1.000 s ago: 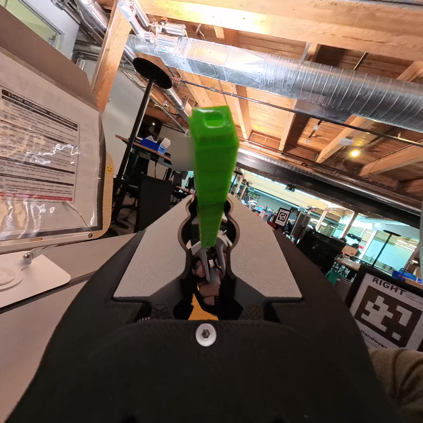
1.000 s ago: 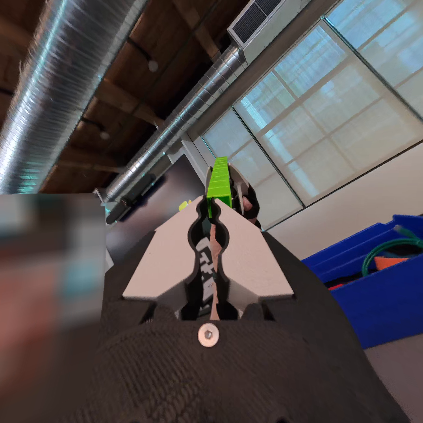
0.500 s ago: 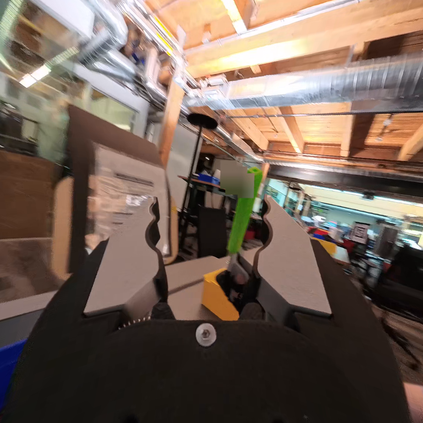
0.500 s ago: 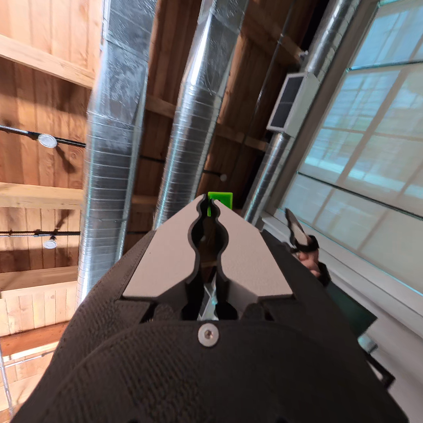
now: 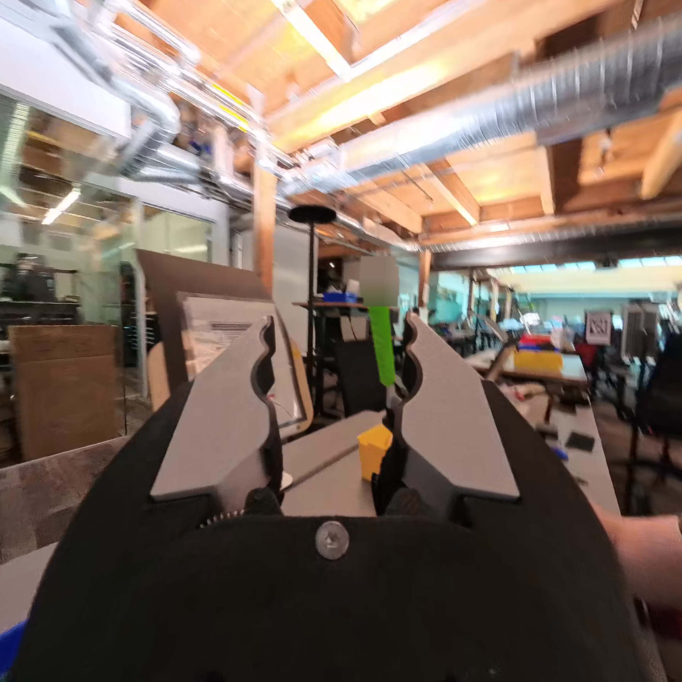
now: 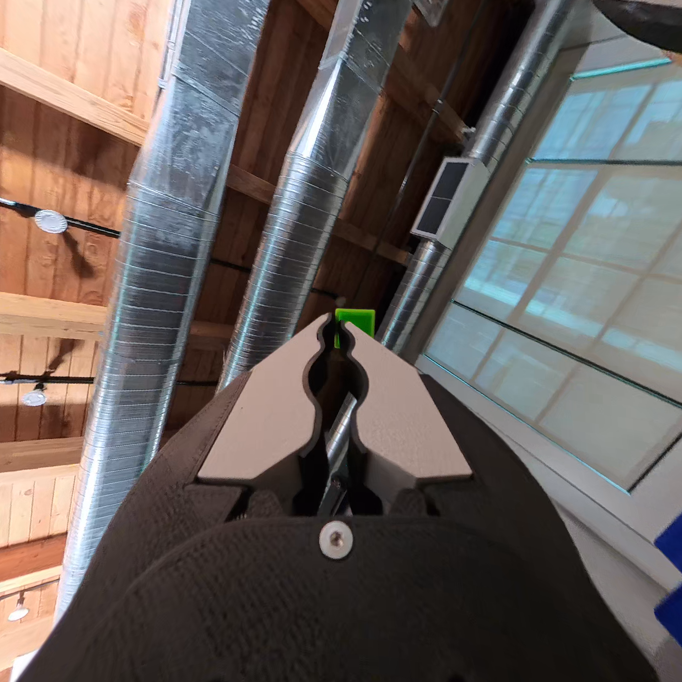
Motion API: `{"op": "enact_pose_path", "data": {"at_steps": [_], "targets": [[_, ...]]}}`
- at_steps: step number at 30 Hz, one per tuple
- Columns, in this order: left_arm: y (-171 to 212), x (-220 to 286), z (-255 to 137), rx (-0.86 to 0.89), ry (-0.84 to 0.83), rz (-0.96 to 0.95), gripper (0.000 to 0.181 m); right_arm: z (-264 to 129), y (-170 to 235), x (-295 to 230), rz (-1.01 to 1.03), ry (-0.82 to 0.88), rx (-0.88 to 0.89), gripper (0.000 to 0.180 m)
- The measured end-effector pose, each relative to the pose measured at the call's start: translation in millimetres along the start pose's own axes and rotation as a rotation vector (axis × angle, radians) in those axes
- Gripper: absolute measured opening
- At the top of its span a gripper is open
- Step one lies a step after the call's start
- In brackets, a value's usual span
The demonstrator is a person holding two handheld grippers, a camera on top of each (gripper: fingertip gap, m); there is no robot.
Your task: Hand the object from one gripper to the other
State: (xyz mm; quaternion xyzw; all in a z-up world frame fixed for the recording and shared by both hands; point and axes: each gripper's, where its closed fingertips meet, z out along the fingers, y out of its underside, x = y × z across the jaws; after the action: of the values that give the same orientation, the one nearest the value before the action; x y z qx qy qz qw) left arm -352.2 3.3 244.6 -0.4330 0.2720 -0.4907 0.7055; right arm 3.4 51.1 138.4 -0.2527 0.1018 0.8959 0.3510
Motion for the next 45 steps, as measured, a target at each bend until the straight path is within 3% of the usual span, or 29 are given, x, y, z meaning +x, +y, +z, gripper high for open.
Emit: {"op": "enact_pose_path", "data": {"at_steps": [5,11,23,33,45], "targets": [[43.1,30.3,46.1,-0.141,0.052,0.145,0.055,2.0,22.9,31.6,0.081,0.101,-0.091,0.0],[104.4,29.9,65.5,-0.401,0.036,0.346,0.07,0.9,46.7,61.8,0.104,0.205,-0.191,0.0],[138.6,40.3,63.8,-0.525,0.154,0.353,0.052,-0.2,73.7,83.6,0.088,0.285,-0.321,0.0],[186.6,30.5,58.6,-0.753,0.145,0.454,0.032,-4.0,83.5,92.6,0.043,0.35,-0.396,0.0],[203.7,49.8,61.6,-0.785,0.247,0.508,0.021,-8.6,76.2,80.7,-0.084,0.406,-0.463,0.0]]}}
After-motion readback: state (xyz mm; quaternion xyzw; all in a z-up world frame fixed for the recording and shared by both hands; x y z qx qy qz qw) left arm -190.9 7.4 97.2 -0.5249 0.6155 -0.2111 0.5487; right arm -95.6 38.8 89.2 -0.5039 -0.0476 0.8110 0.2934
